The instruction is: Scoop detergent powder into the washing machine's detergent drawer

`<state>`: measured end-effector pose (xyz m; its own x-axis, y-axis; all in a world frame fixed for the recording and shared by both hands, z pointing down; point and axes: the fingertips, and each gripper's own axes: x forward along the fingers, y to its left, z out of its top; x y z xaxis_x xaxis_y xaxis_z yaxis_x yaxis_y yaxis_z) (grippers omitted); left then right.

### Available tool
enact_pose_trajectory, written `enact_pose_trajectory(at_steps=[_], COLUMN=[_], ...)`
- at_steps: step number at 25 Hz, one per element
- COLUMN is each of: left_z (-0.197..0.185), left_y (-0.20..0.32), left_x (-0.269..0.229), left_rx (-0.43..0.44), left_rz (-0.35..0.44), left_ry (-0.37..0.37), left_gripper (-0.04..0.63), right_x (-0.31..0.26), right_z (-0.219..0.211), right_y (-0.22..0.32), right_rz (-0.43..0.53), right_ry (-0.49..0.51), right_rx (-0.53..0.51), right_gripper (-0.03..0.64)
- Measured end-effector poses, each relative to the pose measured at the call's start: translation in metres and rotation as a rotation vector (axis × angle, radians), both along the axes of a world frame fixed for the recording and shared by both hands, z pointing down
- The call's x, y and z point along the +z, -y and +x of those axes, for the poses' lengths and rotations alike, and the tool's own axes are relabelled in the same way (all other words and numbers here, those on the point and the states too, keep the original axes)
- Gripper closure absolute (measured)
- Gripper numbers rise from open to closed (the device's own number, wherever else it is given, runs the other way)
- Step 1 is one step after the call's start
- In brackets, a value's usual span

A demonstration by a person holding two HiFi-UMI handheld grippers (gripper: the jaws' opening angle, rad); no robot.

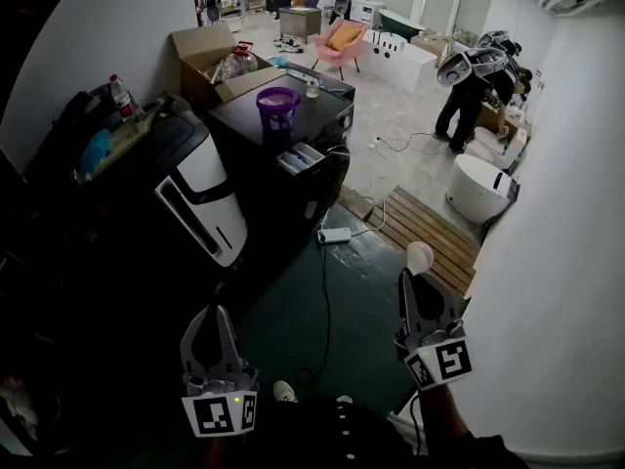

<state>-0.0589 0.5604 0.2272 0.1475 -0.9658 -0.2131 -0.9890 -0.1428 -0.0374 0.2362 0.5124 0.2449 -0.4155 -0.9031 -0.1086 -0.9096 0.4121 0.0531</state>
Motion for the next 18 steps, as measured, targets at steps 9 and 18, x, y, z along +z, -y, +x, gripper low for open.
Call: enact_pose_trajectory(at_steps=[9,18], left_z=[-0.007,-0.031], left_y=[0.000,0.012], left_x=[0.003,0.007], left_rx=[-0.008,0.003], left_rz=[-0.002,-0.018], left_ry=[-0.003,-0.017], left_gripper=[0.581,0.581], right_x=[0.001,0.002], right_z=[-0.012,-0.035], right_y=[0.001,0.011], right_rz=[0.006,-0.009], right_ry=[0.027,-0.001], right_rx=[-0.038,-0.034], right_gripper=[0.584,0.584])
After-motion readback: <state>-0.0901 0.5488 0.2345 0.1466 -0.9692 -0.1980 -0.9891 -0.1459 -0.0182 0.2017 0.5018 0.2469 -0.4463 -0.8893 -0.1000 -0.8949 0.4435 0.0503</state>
